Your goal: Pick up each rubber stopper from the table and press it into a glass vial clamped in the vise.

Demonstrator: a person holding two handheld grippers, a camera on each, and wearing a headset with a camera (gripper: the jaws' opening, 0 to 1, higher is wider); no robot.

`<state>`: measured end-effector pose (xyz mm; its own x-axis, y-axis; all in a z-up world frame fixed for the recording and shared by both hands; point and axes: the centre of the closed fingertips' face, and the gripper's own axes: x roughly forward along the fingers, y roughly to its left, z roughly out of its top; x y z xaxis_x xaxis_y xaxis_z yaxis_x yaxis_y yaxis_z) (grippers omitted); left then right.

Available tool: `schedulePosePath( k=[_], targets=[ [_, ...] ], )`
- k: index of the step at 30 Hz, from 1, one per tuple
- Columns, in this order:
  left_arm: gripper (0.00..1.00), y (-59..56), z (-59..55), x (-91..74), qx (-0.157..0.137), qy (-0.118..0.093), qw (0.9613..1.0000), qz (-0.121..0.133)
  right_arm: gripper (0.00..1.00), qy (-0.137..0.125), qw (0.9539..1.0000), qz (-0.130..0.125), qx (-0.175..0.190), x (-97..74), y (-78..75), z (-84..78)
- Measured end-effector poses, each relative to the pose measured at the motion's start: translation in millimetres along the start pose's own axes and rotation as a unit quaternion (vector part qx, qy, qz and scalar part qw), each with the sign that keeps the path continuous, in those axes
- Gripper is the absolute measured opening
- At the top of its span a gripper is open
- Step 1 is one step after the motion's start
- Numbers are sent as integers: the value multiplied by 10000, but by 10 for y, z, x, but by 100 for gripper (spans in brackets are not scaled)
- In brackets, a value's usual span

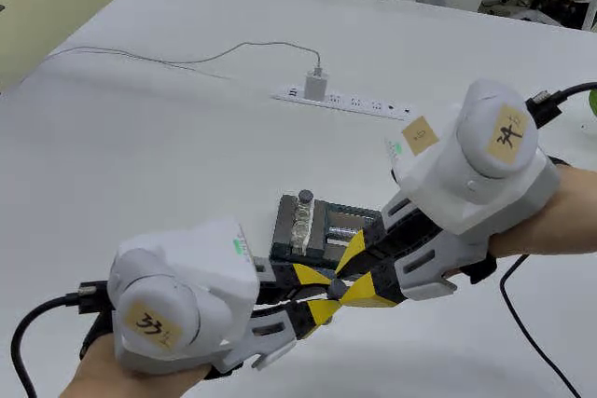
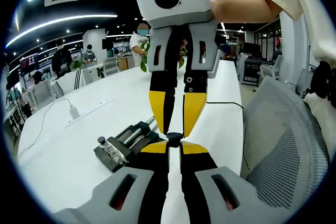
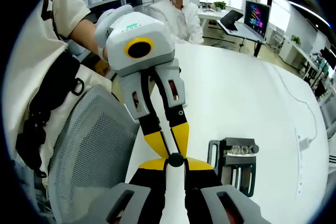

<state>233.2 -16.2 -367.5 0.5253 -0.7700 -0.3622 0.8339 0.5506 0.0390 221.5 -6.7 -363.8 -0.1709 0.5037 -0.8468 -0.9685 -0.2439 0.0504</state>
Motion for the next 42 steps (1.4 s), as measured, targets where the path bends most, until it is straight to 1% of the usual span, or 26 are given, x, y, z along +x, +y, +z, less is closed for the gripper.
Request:
schedulePosePath(
  k=[11, 15, 17, 22, 27, 29, 32, 34, 35, 37, 38, 39, 40, 42],
  targets=[
    [3, -19, -6, 9, -30, 13, 10000, -45, 7, 96, 9999, 2, -34, 13, 10, -19],
    [4, -24, -16, 21, -3, 20, 10000, -65, 7, 108, 9998, 37, 152, 19, 2, -38],
    [4, -17, -18, 24, -26, 9, 10000, -43, 6, 101, 9999, 27, 127, 19, -3, -40],
    [5, -12, -35, 40, -7, 8, 10000, -17, 6, 154, 9996, 64, 241, 38, -19, -53],
    [5, 8, -77, 40, -132, -35, 9999, 42, 6, 205, 9995, 100, 223, 70, -27, -63],
    [5, 30, -124, 33, -188, 7, 9998, 91, 6, 216, 9994, 98, 248, 83, -49, -75],
    [9, 73, -231, -7, -270, 75, 9994, 183, 6, 276, 9991, 83, 306, 102, -111, -129],
    [13, 108, -331, -51, -422, 193, 9986, 258, 6, 346, 9988, 78, 325, 113, -144, -177],
    [16, 137, -372, -79, -439, 214, 9983, 326, 6, 363, 9987, 80, 346, 120, -161, -193],
    [27, 180, -431, -121, -499, 273, 9974, 448, 6, 401, 9985, 76, 357, 128, -183, -214],
    [33, 215, -470, -151, -581, 311, 9964, 533, 6, 425, 9984, 62, 358, 133, -202, -225],
    [39, 236, -492, -169, -587, 314, 9961, 574, 6, 438, 9983, 61, 368, 136, -214, -229],
    [44, 272, -532, -201, -623, 346, 9953, 658, 6, 451, 9983, 66, 375, 143, -228, -233],
    [54, 326, -569, -241, -651, 355, 9942, 782, 6, 489, 9981, 64, 370, 155, -249, -237]
  ],
)
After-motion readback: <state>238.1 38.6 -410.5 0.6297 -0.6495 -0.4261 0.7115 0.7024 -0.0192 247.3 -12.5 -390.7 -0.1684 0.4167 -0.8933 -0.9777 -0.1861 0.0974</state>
